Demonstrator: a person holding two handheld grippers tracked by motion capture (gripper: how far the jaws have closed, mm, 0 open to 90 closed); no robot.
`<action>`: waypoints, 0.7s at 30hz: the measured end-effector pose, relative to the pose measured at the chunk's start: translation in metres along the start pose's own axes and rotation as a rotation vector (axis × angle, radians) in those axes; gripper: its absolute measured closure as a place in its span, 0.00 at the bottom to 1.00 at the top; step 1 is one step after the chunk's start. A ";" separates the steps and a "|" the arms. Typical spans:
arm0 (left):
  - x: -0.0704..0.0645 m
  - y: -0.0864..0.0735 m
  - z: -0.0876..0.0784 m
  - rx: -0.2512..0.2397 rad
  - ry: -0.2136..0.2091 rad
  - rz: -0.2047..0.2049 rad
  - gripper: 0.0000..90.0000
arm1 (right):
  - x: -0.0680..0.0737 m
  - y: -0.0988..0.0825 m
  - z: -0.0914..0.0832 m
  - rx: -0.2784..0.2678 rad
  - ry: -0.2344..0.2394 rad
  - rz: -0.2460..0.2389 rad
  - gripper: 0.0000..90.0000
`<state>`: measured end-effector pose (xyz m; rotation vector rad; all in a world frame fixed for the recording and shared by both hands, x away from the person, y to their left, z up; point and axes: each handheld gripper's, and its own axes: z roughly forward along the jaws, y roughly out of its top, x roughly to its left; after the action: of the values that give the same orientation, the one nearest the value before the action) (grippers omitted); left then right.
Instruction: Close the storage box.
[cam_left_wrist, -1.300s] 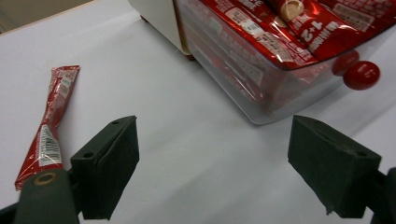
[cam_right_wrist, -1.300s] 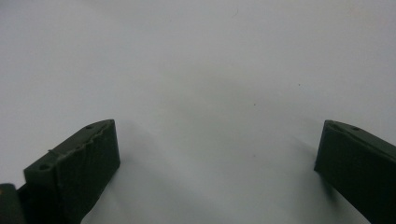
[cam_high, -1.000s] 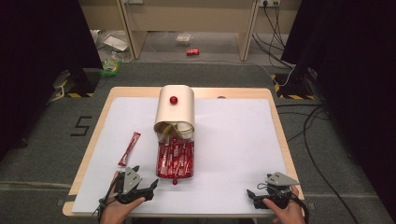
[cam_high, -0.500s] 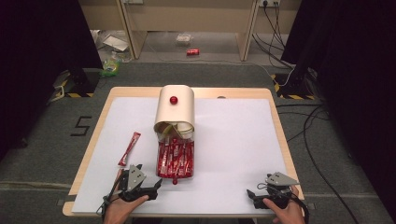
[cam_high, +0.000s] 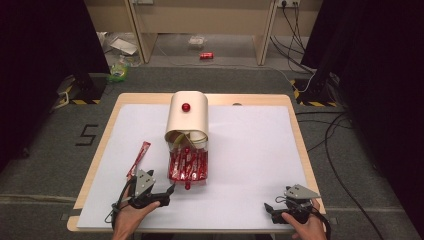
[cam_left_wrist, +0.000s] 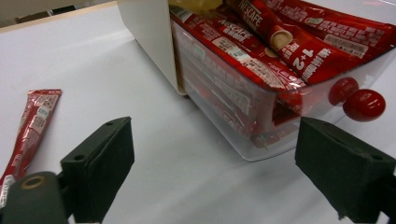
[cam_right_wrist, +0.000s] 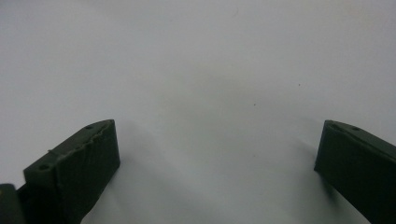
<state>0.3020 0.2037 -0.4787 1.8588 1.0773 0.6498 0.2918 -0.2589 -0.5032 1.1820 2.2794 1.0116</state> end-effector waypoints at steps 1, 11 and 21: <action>0.000 0.001 0.001 0.002 0.001 0.004 0.13 | 0.000 0.000 0.000 0.000 0.000 0.000 0.00; 0.003 0.006 0.006 0.006 0.007 -0.002 0.11 | 0.000 0.000 0.000 0.000 0.000 0.002 0.00; 0.006 0.011 0.013 -0.003 0.007 -0.013 0.11 | 0.000 0.000 0.000 0.000 0.000 0.002 0.00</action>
<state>0.3194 0.2002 -0.4753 1.8473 1.0912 0.6502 0.2918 -0.2589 -0.5032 1.1842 2.2788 1.0123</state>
